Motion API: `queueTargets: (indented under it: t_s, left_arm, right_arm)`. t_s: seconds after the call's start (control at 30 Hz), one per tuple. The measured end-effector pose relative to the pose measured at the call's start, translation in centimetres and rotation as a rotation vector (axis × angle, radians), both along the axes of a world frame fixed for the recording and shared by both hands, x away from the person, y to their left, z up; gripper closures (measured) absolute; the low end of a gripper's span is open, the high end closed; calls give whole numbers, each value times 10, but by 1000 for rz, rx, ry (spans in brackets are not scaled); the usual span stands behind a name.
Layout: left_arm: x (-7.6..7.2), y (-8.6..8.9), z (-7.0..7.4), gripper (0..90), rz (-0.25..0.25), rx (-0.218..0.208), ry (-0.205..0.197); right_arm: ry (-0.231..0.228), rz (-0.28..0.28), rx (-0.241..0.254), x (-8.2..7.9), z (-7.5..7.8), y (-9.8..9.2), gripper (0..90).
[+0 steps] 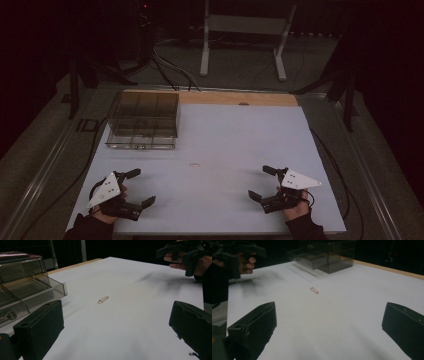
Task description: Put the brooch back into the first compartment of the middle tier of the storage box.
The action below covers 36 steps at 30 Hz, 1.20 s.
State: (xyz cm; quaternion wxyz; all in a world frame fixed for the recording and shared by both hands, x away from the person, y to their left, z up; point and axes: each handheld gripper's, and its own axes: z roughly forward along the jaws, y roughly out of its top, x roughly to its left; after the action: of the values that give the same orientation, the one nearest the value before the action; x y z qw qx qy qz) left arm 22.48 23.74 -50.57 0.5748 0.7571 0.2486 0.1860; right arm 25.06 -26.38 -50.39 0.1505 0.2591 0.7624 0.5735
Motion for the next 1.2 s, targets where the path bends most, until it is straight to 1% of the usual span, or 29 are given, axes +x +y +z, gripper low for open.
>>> queueTargets:
  t_s: [0.03,0.13,0.2,0.23,0.27,0.3,0.33,0.4,0.43,0.57,0.63,0.7,0.73,0.77,0.9,1.03,1.1,1.2]
  left_arm:
    - [0,0,-1,3,2,15,4]
    - [-1,-1,0,3,-1,22,-2]
    - [-1,-1,0,3,-1,21,2]
    - [0,-2,-1,3,-7,33,6]
    - [0,-2,-1,3,-7,33,6]
    - [1,-4,0,3,-18,40,4]
    - [1,-4,0,3,-18,40,4]
    - [1,-5,-1,3,-28,41,14]
    - [0,-6,-1,3,-34,54,19]
    - [-1,-5,1,3,-38,48,7]
    - [-1,-5,2,3,-39,50,8]
    - [0,-5,2,3,-46,46,8]
    - [0,-5,2,3,-46,48,10]
    - [0,-6,2,3,-50,46,27]
    - [1,-7,4,3,-56,47,29]
    - [1,-9,6,3,-61,44,27]
    - [2,-10,10,3,-66,29,27]
    - [2,-10,12,3,-73,33,31]
  right_arm:
    - [4,7,-7,0,0,2,0]
    - [3,11,-16,0,-1,3,0]
    - [6,10,-15,1,-1,3,0]
    - [12,8,-18,3,-2,3,0]
    - [14,8,-22,3,-3,3,0]
    - [17,7,-30,3,-4,3,0]
    - [16,7,-39,3,-4,3,0]
    - [14,6,-40,2,-4,2,0]
    - [-1,2,-28,0,-1,2,0]
    - [-6,-9,-35,-1,0,2,0]
    - [-2,-11,-34,0,0,2,0]
    - [-5,-11,-46,-1,0,3,0]
    - [-5,-9,-45,-1,0,3,0]
    - [-4,-11,-46,-1,0,3,0]
    - [-2,-13,-54,-2,0,4,0]
    - [-1,-11,-48,-3,1,5,0]
    - [-2,-12,-53,-3,1,5,0]
    - [1,-14,-53,-2,1,5,0]
